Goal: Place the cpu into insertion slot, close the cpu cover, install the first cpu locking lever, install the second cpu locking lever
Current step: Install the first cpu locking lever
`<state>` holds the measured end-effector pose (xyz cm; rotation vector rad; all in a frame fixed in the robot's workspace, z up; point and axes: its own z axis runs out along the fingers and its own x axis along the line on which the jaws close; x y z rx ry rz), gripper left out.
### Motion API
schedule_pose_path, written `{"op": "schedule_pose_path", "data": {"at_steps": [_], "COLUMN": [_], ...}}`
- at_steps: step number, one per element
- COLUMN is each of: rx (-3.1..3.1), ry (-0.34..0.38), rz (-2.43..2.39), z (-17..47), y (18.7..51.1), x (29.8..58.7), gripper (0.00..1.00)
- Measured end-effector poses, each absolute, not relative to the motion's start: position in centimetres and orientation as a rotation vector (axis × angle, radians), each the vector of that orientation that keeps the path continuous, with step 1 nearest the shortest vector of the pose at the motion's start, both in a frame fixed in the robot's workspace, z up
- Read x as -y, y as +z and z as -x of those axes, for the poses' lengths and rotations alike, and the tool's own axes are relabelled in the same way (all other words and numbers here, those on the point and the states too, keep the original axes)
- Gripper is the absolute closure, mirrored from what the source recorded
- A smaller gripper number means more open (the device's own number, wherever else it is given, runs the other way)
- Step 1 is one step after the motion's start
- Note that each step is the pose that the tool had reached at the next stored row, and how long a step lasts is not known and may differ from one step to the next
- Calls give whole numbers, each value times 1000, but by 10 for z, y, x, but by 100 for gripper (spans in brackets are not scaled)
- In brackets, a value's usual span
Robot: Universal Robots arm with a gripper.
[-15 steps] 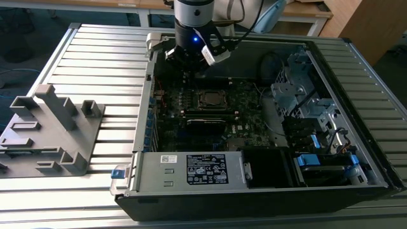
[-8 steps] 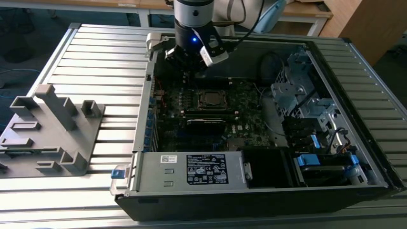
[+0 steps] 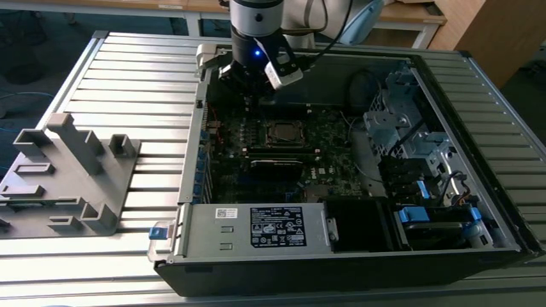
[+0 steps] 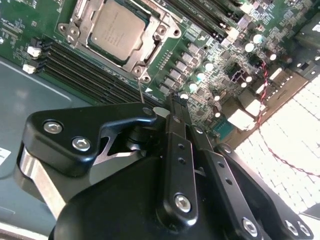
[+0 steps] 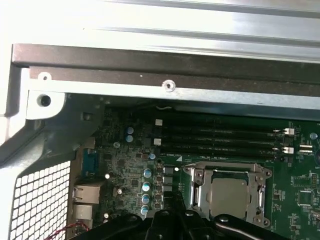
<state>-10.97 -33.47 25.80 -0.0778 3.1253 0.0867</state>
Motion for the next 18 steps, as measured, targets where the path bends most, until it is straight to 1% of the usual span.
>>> {"op": "schedule_pose_path", "data": {"at_steps": [14,18], "rx": [-3125,-3124], "ry": [90,114], "rz": [78,78], "z": [113,113], "y": [258,258], "x": [335,335], "gripper": [90,90]}}
